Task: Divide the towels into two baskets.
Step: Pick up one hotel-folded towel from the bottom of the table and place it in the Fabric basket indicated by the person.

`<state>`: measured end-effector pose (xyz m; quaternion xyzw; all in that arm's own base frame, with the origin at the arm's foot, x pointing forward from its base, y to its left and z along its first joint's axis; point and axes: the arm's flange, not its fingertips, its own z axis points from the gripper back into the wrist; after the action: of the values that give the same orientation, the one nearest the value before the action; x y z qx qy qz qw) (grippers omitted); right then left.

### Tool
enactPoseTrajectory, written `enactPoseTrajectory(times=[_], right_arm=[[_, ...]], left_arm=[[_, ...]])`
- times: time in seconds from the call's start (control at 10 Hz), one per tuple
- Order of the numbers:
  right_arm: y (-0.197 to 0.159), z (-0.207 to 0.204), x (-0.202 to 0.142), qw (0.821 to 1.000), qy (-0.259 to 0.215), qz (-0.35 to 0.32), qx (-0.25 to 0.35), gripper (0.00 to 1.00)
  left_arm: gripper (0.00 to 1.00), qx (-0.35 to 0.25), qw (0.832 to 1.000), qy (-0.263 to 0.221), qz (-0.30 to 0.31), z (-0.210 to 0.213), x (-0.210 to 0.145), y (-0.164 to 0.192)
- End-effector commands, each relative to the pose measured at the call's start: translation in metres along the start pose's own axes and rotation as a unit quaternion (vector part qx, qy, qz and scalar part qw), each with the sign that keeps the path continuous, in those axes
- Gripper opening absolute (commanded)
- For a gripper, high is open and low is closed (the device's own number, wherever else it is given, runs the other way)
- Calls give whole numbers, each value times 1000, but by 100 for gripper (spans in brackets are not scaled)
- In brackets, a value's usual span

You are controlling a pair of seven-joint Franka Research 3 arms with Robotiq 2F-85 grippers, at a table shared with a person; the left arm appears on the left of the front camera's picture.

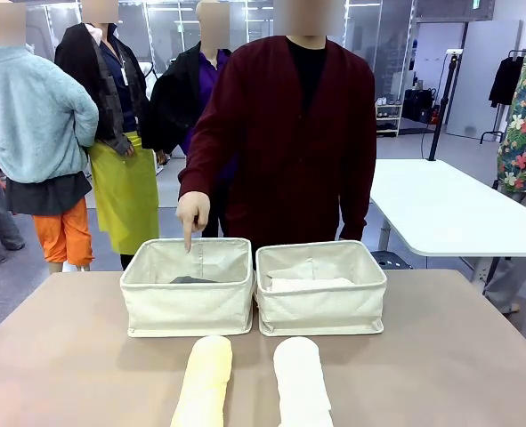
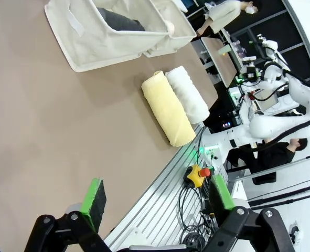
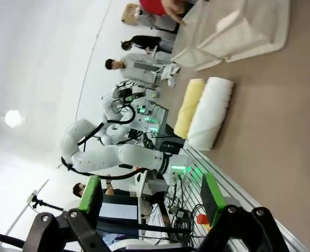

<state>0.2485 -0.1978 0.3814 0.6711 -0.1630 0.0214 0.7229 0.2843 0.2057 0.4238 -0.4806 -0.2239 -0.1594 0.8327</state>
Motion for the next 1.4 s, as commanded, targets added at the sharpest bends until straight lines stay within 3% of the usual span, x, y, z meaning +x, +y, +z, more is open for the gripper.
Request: enactPoseTrajectory(times=[0.0,0.9,1.3], right_arm=[[3,-1,2,1000,4,-8,-7,95],[3,-1,2,1000,4,-8,-7,95],[3,-1,2,1000,4,-8,-7,95]], left_arm=[[100,-8,1000,-9,-10,2,-1,-1],[100,0,1000,0,0,0,0,0],[100,32,994,78,68,-81,29,-63]])
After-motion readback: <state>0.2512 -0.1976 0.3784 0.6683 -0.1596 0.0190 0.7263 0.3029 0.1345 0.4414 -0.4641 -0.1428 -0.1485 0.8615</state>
